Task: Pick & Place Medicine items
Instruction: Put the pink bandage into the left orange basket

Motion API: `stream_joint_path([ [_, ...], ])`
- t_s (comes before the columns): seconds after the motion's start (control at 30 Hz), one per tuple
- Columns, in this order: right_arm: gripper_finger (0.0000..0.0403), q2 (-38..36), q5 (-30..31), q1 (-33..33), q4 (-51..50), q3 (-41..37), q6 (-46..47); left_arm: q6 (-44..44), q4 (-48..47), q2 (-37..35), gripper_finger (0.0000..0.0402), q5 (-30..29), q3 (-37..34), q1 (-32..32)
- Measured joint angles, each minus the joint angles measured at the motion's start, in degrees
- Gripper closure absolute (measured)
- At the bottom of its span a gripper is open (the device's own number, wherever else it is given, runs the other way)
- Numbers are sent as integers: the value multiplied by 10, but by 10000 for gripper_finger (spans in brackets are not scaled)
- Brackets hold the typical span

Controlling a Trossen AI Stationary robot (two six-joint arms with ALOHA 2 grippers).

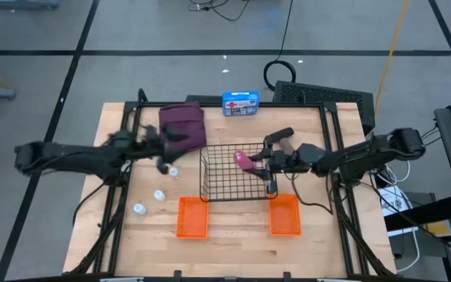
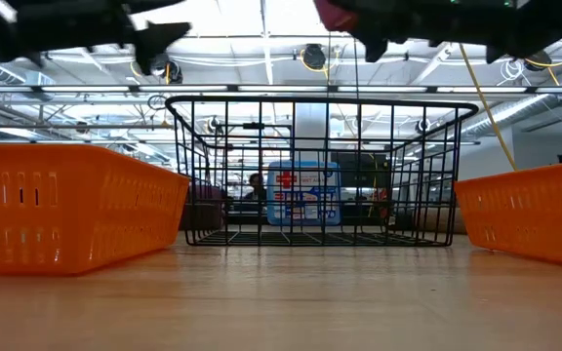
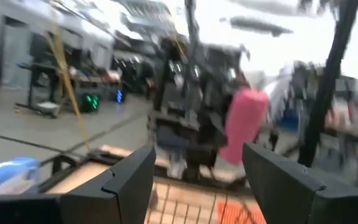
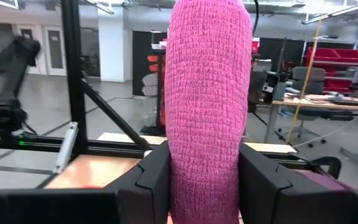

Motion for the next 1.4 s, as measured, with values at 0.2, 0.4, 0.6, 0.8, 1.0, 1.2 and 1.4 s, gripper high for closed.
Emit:
stream_joint_path([
  [0.2,275,20,1,-24,-141,54,6,98,-188,147,151,46,186,-33],
  [0.4,275,20,32,-29,-363,146,-16,128,-492,245,151,45,390,-35],
  [0.6,275,20,42,-29,-383,155,-40,163,-550,311,151,41,465,-39],
  [0.8,275,20,41,-28,-389,155,-42,186,-530,324,151,28,468,-39],
  [1.0,275,19,41,-28,-387,155,-50,179,-520,324,189,25,468,-39],
  [1.2,271,19,44,-28,-392,155,-50,183,-521,330,324,24,468,-38],
  [1.4,234,-40,171,-27,-480,157,-56,177,-475,301,336,-6,453,-35],
])
